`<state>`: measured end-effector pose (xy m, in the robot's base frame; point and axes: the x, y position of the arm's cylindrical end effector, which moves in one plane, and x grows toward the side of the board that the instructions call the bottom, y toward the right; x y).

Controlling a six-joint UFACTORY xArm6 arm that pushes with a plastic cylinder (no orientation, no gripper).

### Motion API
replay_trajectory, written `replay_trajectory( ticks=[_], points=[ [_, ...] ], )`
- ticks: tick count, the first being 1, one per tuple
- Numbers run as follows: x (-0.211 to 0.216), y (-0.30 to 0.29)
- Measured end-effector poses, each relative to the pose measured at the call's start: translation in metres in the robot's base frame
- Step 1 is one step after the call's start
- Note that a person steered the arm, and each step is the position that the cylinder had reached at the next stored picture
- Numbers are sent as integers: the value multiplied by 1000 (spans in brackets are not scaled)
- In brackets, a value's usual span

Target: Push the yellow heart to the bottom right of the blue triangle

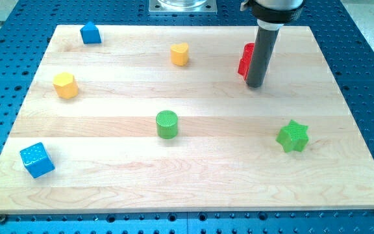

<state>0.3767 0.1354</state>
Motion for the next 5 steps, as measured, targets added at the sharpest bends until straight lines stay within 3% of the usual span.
replay_trajectory(
  ticks=[2, 3, 5],
  points=[
    [-49, 18],
    [-5, -8],
    [-4, -81]
  ],
)
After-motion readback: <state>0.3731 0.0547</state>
